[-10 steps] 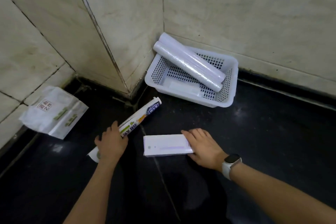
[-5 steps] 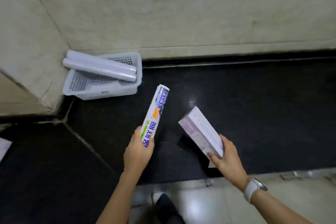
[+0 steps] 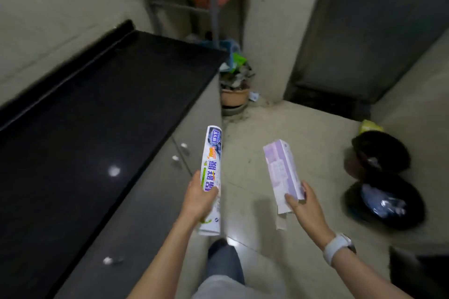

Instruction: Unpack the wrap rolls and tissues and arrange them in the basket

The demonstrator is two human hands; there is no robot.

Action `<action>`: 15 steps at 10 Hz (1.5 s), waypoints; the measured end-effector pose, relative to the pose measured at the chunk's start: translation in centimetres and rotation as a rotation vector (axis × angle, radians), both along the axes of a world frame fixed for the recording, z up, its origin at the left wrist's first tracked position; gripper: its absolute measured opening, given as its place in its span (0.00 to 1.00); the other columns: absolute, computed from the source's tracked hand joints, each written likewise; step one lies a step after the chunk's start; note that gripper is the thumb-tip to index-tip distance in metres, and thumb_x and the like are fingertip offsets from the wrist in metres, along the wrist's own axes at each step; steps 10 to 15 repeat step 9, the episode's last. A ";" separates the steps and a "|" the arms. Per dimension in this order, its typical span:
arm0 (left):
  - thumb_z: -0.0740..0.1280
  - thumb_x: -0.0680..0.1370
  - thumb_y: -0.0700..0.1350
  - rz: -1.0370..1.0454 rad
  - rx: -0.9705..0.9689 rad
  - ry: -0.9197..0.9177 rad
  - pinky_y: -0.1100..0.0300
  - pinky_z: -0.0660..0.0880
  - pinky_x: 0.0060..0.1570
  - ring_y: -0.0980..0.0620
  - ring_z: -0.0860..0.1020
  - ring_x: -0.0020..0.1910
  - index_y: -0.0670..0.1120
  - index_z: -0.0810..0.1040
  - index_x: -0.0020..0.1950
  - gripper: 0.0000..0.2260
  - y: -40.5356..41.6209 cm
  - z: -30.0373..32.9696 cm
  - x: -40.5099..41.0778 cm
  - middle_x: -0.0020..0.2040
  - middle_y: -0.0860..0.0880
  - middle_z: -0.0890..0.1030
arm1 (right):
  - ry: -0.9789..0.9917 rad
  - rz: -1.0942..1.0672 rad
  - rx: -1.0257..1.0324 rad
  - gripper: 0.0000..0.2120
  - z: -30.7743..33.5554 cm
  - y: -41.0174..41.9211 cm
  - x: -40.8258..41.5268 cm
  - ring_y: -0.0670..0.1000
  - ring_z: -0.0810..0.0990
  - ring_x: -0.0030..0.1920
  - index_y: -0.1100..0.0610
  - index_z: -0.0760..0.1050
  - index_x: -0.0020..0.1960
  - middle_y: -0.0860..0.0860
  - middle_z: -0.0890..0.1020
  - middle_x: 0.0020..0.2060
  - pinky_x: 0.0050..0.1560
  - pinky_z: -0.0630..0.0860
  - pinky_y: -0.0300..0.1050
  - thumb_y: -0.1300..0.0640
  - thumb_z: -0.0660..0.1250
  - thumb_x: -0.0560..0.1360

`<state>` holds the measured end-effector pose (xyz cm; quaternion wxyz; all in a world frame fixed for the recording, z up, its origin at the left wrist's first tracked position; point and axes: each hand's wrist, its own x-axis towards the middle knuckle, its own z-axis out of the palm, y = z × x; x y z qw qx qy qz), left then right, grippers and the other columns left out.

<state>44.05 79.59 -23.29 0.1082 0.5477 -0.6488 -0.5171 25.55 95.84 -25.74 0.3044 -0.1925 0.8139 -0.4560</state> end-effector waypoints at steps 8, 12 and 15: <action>0.64 0.76 0.40 -1.112 0.470 -0.341 0.56 0.74 0.56 0.43 0.76 0.55 0.39 0.65 0.68 0.21 18.2 -29.3 -71.2 0.63 0.40 0.74 | -0.709 -1.316 0.077 0.24 -26.4 19.1 -49.1 0.62 0.72 0.61 0.61 0.62 0.69 0.62 0.70 0.66 0.55 0.74 0.55 0.51 0.59 0.77; 0.63 0.77 0.44 -1.151 0.470 -0.402 0.50 0.70 0.63 0.42 0.71 0.64 0.43 0.59 0.72 0.25 20.2 -34.7 -74.7 0.69 0.41 0.69 | -0.739 -1.297 0.160 0.32 -31.6 20.1 -52.0 0.61 0.63 0.69 0.55 0.49 0.74 0.56 0.58 0.73 0.62 0.71 0.58 0.45 0.58 0.76; 0.63 0.77 0.44 -1.151 0.470 -0.402 0.50 0.70 0.63 0.42 0.71 0.64 0.43 0.59 0.72 0.25 20.2 -34.7 -74.7 0.69 0.41 0.69 | -0.739 -1.297 0.160 0.32 -31.6 20.1 -52.0 0.61 0.63 0.69 0.55 0.49 0.74 0.56 0.58 0.73 0.62 0.71 0.58 0.45 0.58 0.76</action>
